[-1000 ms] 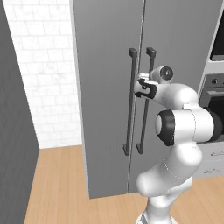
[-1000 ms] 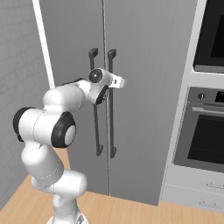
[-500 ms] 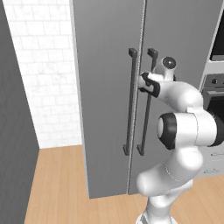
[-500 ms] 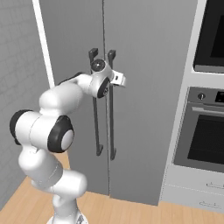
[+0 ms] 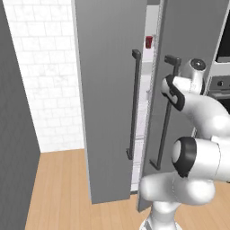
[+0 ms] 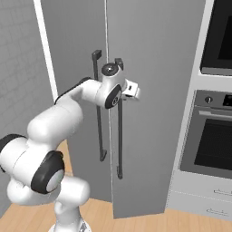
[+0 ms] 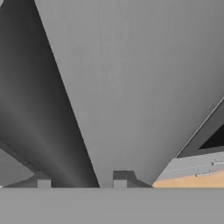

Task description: Grab a lemon wedge from the fridge and one ice cube from the ice bowl, and put them in the glass of lemonade.

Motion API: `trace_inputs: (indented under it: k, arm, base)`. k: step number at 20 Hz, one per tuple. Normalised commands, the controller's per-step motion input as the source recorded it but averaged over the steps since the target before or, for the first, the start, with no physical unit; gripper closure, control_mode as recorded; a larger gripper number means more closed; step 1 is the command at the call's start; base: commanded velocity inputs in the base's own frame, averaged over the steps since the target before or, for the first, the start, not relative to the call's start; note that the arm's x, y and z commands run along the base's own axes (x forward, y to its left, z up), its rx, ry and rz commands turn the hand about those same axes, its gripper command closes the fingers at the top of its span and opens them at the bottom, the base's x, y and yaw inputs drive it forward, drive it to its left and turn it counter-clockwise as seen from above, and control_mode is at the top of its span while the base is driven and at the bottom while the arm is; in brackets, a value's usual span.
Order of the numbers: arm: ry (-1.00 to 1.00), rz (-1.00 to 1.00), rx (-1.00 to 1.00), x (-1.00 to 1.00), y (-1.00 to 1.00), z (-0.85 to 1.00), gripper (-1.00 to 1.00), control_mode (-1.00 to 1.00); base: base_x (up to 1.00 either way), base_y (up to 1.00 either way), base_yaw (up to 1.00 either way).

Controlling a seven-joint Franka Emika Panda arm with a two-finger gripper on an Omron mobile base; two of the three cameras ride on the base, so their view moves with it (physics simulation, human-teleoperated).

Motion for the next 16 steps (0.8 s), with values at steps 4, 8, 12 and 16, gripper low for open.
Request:
trace_inputs:
  k: [4,8,12,16]
  arm:
    - [0.02,-0.05,0.02,-1.00,-1.00,-0.03,1.00,-1.00]
    - [0.03,-0.06,0.02,-1.00,-1.00,0.00,1.00,-1.00]
    - [0.02,-0.05,0.02,-0.89,-1.00,0.00,1.00,-1.00]
    - [0.01,0.00,0.01,-0.59,-0.64,0.14,-1.00,-1.00]
  base:
    - [0.00,0.00,0.00]
    - [0.00,0.00,0.00]
    - [0.00,0.00,0.00]
    - [0.00,0.00,0.00]
